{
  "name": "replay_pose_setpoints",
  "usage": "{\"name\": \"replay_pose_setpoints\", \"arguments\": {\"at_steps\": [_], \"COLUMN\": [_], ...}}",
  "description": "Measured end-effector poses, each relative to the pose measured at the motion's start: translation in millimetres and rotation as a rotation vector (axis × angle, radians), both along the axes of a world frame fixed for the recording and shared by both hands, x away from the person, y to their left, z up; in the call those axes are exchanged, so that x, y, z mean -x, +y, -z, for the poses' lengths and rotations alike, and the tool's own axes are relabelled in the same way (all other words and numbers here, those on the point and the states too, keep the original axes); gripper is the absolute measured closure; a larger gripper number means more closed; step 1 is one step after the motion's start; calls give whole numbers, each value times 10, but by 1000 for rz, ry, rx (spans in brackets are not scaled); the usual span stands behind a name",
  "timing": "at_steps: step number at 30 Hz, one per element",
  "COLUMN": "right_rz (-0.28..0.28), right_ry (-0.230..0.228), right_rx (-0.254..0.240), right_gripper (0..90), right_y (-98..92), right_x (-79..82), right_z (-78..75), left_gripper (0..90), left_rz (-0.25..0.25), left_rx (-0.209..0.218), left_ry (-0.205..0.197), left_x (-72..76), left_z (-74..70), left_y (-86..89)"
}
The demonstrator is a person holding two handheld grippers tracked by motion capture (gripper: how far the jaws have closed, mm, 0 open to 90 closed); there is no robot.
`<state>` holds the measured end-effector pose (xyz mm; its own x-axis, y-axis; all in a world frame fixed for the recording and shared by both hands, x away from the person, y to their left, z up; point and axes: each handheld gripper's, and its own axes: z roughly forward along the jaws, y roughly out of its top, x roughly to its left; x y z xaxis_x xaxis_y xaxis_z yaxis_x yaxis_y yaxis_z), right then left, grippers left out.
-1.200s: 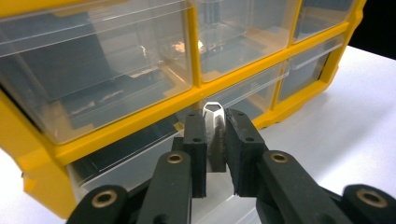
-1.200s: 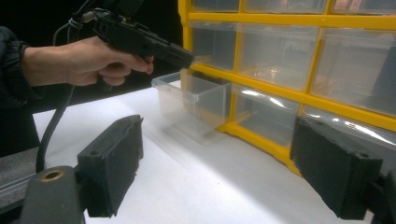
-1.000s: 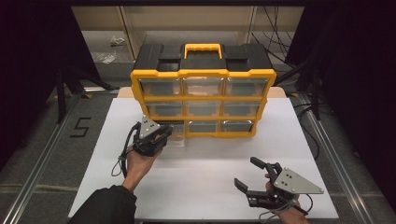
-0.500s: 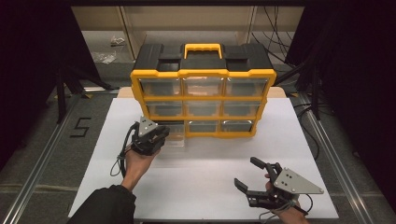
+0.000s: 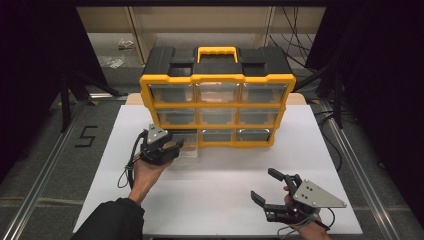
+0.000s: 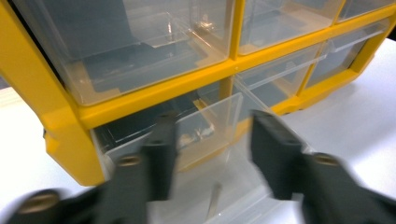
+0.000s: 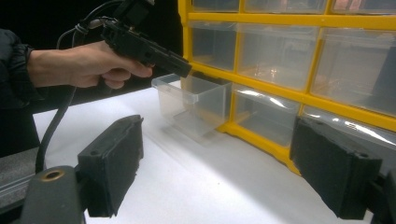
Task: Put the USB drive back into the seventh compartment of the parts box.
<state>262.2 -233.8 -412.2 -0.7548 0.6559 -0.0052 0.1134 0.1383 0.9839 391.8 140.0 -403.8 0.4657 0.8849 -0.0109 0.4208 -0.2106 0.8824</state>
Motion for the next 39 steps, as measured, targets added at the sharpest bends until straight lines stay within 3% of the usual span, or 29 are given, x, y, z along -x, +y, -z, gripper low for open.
{"name": "replay_pose_setpoints", "arguments": {"at_steps": [5,13,20,29,34,39], "right_rz": [-1,1,0,1,1,2], "right_ry": [1,3,5,7,9,12], "right_rx": [0,-2,-5,-8,-11,-12], "right_gripper": [183,183,183,183,183,183], "right_y": [1,-2,-1,-3,-7,-9], "right_x": [0,-3,-4,-7,-12,-12], "right_z": [2,6,5,5,7,7], "left_gripper": [288,170,155,155,155,156], "left_rz": [14,20,46,65,81,92], "left_rx": [13,44,90,117,147,148], "left_ry": [-12,-18,-54,-58,-91,-93], "left_x": [15,31,70,83,121,157], "left_z": [-30,-40,-54,-44,-65,-58], "left_y": [-24,-27,-8,6,21,14]}}
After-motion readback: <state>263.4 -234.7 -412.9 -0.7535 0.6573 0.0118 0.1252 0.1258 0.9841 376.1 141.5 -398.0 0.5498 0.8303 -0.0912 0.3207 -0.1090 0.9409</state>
